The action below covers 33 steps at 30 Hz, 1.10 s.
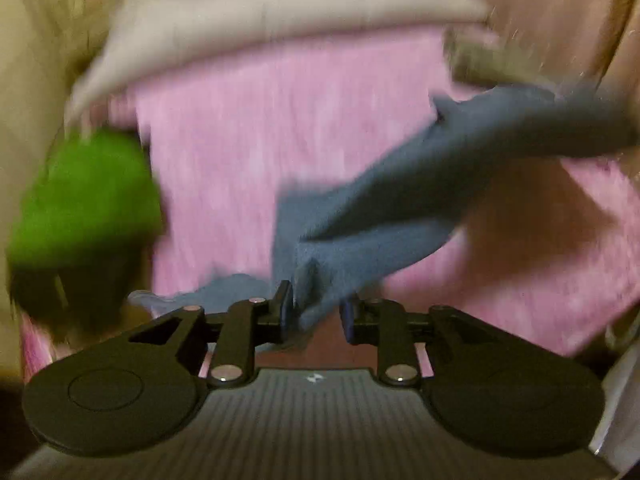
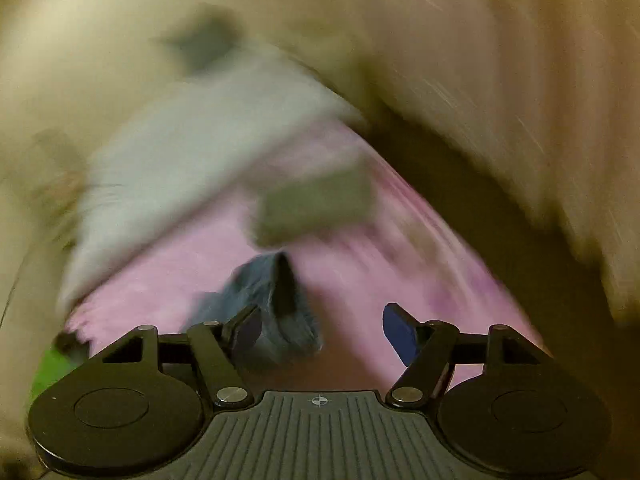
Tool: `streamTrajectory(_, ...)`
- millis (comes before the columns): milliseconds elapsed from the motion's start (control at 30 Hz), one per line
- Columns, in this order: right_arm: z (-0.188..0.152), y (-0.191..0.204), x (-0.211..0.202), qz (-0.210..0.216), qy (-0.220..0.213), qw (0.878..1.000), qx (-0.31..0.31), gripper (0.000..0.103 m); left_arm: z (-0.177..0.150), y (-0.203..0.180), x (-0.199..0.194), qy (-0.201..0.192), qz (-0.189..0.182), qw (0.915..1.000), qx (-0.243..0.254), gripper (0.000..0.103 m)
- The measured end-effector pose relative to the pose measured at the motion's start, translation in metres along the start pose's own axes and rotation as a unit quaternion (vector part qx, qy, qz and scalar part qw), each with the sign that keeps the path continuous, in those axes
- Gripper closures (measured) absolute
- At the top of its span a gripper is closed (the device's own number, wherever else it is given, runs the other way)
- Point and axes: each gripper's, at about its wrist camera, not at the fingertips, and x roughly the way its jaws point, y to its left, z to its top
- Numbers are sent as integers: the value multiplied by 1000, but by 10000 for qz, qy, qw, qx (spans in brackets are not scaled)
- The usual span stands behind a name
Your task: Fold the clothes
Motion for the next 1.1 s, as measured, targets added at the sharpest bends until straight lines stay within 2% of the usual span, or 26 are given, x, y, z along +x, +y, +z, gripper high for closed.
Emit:
streamTrajectory(33, -9, -13, 6, -206, 137, 9989, 399, 33, -6, 0, 7, 174, 0, 9997, -145, 79)
streamTrajectory(67, -18, -27, 13, -411, 274, 9956, 796, 33, -4, 2, 11, 240, -14, 9993, -276, 71)
streamTrajectory(100, -23, -35, 20, -504, 415, 9920, 1080, 33, -2, 4, 14, 305, -76, 9988, -374, 58)
streamTrajectory(133, -27, -42, 27, -594, 556, 9874, 1360, 33, -1, 5, 15, 331, -130, 9984, -429, 56)
streamTrajectory(233, -36, -44, 45, -494, 808, 9817, 1652, 33, -6, 16, 15, 281, -130, 9982, -512, 55)
streamTrajectory(333, -68, -50, 55, -382, 1151, 9738, 1925, 33, -13, 39, 30, 334, 68, 9943, -1012, 49)
streamTrajectory(367, -79, -52, 60, -364, 1259, 9706, 2017, 33, -16, 47, 36, 353, 149, 9920, -1205, 42)
streamTrajectory(400, -90, -55, 65, -345, 1367, 9673, 2109, 33, -17, 56, 44, 393, 240, 9888, -1420, 38)
streamTrajectory(467, -110, -58, 77, -357, 1589, 9615, 2215, 33, -15, 77, 66, 520, 417, 9798, -1885, 37)
streamTrajectory(633, -140, -59, 110, -502, 1716, 9593, 2184, 32, -7, 120, 142, 897, 574, 9540, -2801, 37)
streamTrajectory(667, -145, -61, 117, -516, 1694, 9591, 2206, 26, -5, 124, 158, 975, 587, 9497, -2918, 37)
streamTrajectory(700, -150, -62, 123, -530, 1671, 9590, 2229, 14, -3, 128, 174, 1046, 597, 9459, -3013, 36)
streamTrajectory(800, -161, -68, 137, -453, 1488, 9625, 2225, 11, 0, 130, 216, 1286, 688, 9397, -3093, 36)
streamTrajectory(833, -164, -70, 142, -421, 1431, 9637, 2215, 11, -1, 129, 230, 1396, 765, 9390, -3048, 36)
streamTrajectory(867, -167, -72, 145, -401, 1411, 9641, 2214, 11, -3, 128, 243, 1523, 872, 9374, -3007, 41)
streamTrajectory(900, -169, -74, 149, -380, 1386, 9644, 2219, 11, -7, 128, 253, 1614, 950, 9353, -3001, 57)
streamTrajectory(967, -173, -76, 156, -362, 1303, 9667, 2171, 12, -15, 126, 262, 1609, 958, 9342, -3036, 67)
streamTrajectory(1000, -174, -73, 157, -351, 1252, 9707, 2021, 12, -16, 124, 260, 1501, 953, 9368, -3013, 80)
streamTrajectory(1033, -175, -70, 158, -340, 1201, 9744, 1871, 20, -17, 122, 257, 1406, 923, 9405, -2954, 90)
streamTrajectory(1067, -174, -68, 160, -348, 1208, 9768, 1735, 59, -16, 119, 253, 1338, 893, 9441, -2878, 95)
streamTrajectory(1100, -173, -66, 162, -357, 1214, 9790, 1598, 79, -15, 118, 250, 1285, 896, 9462, -2830, 97)
